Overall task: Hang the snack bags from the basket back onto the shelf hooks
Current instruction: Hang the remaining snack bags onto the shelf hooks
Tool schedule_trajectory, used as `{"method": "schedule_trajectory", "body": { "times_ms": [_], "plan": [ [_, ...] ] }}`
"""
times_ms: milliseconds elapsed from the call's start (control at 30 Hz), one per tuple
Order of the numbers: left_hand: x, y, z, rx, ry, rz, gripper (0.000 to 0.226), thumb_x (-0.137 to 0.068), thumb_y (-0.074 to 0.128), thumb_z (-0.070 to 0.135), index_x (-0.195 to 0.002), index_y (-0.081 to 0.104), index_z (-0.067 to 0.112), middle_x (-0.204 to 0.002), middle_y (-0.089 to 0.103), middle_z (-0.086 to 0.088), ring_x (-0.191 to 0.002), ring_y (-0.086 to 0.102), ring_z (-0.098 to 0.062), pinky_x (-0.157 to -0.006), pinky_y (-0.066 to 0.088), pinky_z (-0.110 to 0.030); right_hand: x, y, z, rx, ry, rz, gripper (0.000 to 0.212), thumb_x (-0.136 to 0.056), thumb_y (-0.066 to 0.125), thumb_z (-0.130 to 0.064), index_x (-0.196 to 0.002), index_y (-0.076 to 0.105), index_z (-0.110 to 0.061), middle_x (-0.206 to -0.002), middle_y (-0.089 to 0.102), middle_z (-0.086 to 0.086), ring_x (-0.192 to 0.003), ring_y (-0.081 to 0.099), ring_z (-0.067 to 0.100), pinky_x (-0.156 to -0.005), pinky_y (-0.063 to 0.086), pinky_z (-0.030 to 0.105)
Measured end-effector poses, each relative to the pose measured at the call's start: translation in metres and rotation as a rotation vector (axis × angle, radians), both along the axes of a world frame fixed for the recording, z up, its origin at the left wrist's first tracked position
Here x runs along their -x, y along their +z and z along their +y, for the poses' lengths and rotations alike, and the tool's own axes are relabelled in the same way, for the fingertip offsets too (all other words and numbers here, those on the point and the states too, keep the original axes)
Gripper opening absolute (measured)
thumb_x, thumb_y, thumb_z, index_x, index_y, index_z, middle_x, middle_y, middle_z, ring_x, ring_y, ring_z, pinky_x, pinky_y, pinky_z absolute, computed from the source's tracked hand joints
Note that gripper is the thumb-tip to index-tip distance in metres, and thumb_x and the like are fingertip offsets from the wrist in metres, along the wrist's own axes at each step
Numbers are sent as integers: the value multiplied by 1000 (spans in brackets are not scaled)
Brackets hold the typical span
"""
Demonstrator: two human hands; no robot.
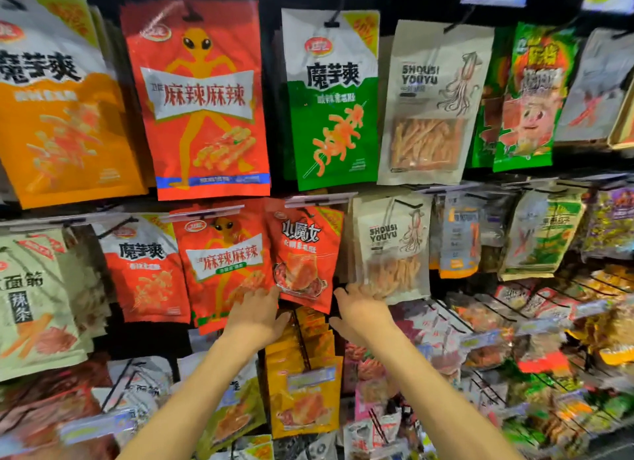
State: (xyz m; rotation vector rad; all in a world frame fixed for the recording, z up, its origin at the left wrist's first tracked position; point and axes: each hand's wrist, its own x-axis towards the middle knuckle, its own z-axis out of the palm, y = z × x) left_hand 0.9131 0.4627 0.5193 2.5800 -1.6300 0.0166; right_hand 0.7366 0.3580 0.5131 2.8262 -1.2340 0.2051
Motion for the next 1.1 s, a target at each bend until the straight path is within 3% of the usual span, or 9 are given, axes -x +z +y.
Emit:
{"method": "schedule_trajectory", "body": {
  "times_ms": [167, 300, 467, 633, 733, 833, 900, 967, 1100],
  "plan": [
    [0, -5, -23, 208, 5, 244, 65, -95, 46, 53, -150, 30, 23, -140, 52, -4, -129, 48, -29, -97, 50, -43, -21, 1, -15, -136, 18, -19, 59, -100, 43, -47, -145, 31, -11, -144, 38, 12, -133, 39, 34, -100, 42, 44],
    [-7, -7, -42, 389, -13, 294, 61, -98, 50, 42, -150, 33, 15, -134, 58, -3, -119, 58, -21, -95, 50, -33, -39, -4, -29, -138, 29, -96, 57, -99, 44, -48, -144, 33, -13, -142, 40, 10, -131, 40, 33, -99, 43, 44],
    [-19, -15, -71, 490, -23, 433, 72, -102, 41, 47, -158, 12, 14, -159, 22, 7, -148, 19, -13, -110, 17, -16, -54, -6, -57, -201, -22, -418, 52, -95, 48, -56, -125, 44, -14, -122, 55, 6, -117, 54, 28, -89, 49, 40],
    [-32, -33, -94, 636, 59, 727, 76, -94, 53, 49, -157, 20, 21, -163, 9, 10, -148, 3, -4, -118, 12, -21, -81, -6, -80, -401, -113, -844, 93, -83, 52, -73, -149, 16, -18, -126, 65, 1, -116, 61, 18, -93, 52, 39],
    [-32, -32, -95, 717, 108, 804, 89, -94, 59, 41, -158, 0, 21, -160, 2, 13, -149, 3, -6, -120, 20, -26, -91, -8, -85, -472, -143, -944, 87, -87, 57, -64, -148, 29, -9, -125, 63, 2, -118, 59, 19, -95, 50, 39],
    [-34, -35, -95, 811, 73, 749, 97, -92, 58, 50, -158, -6, 18, -163, -5, 8, -151, -1, -10, -124, 14, -35, -99, -18, -95, -427, -138, -1009, 87, -81, 47, -81, -141, 46, -18, -132, 58, -1, -124, 54, 18, -100, 49, 44],
    [-40, -41, -97, 866, 78, 773, 97, -88, 56, 57, -159, 2, 19, -165, 0, 4, -152, 4, -10, -123, 16, -36, -106, -27, -107, -416, -97, -1021, 82, -82, 41, -83, -138, 51, -25, -133, 55, -5, -125, 52, 15, -102, 47, 44],
    [-45, -49, -95, 855, 128, 804, 85, -88, 57, 55, -156, 22, 18, -163, 21, -5, -148, 25, -17, -119, 28, -38, -111, -27, -111, -426, -65, -1048, 74, -85, 42, -80, -137, 51, -29, -134, 54, -9, -125, 52, 13, -104, 46, 44],
    [-60, -52, -98, 906, 145, 699, 106, -77, 38, 84, -158, 14, 20, -163, 19, 3, -149, 22, -15, -118, 30, -41, -115, -23, -110, -478, -41, -1115, 77, -86, 43, -78, -141, 46, -25, -134, 56, -7, -124, 54, 12, -105, 45, 43]
  ]
}}
